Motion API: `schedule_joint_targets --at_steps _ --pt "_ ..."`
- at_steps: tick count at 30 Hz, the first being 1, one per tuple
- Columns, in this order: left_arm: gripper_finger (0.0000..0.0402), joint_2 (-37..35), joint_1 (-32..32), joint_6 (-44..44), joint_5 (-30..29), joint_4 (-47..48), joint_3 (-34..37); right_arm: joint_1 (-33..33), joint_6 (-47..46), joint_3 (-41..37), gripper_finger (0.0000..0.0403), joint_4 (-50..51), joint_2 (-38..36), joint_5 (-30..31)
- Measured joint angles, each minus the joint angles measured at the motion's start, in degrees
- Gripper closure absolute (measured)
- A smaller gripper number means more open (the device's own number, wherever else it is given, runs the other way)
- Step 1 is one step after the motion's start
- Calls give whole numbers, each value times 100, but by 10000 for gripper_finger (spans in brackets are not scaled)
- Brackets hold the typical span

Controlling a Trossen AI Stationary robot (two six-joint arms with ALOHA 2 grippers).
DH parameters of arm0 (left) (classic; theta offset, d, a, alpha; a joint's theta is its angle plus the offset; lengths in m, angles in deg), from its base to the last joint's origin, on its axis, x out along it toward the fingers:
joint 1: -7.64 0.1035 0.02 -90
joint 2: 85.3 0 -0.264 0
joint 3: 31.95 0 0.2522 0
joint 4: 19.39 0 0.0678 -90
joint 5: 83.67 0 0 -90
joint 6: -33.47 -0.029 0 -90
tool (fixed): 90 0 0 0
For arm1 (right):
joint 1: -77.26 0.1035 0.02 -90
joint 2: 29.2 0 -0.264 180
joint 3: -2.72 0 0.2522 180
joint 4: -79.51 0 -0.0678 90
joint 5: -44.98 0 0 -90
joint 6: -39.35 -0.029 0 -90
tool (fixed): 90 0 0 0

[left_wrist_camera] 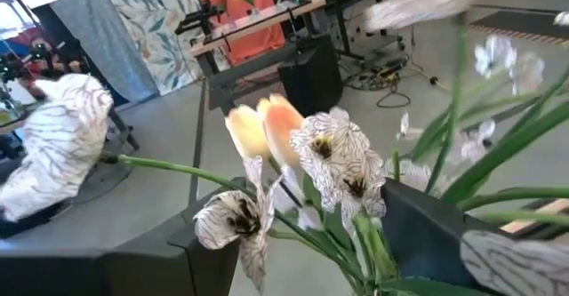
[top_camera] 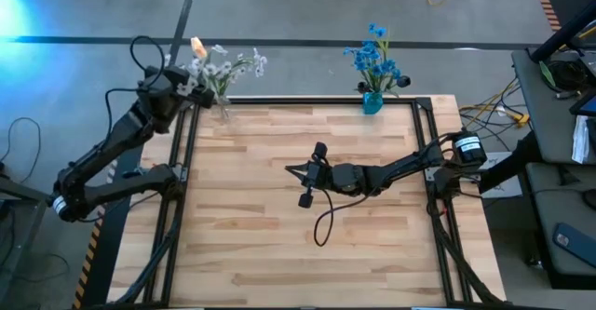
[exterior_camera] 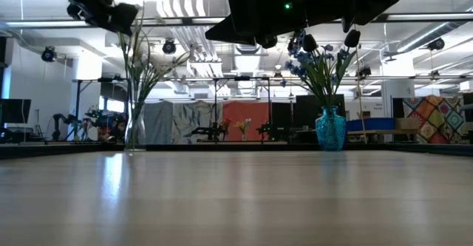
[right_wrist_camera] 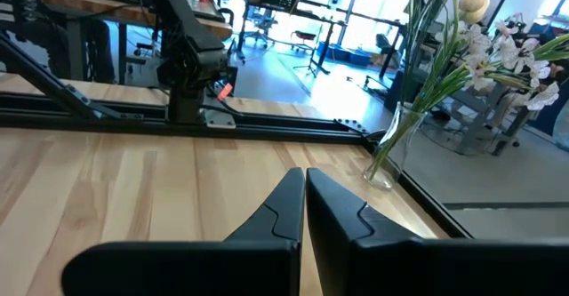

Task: Sort flowers into vase by color
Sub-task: Put the white flower into the transparent vase, then return to Home Position

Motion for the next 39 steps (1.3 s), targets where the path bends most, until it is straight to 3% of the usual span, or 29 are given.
schedule_joint_targets --at_steps 9,18,21,25,34,39 --pt "174 102 -2 179 305 59 84 0 -2 0 394 0 0 -7" --pt "277 330 -2 37 244 -56 369 0 -4 0 394 0 0 -7" --pt "288 369 -1 42 202 458 219 0 8 0 394 0 0 -7" --pt "261 364 -2 141 60 1128 72 0 5 0 394 0 0 -7" --pt "151 385 -1 226 123 1725 70 0 1 2 394 -1 0 -7" --pt "130 536 -2 265 440 1967 76 0 2 2 394 -2 0 -7"
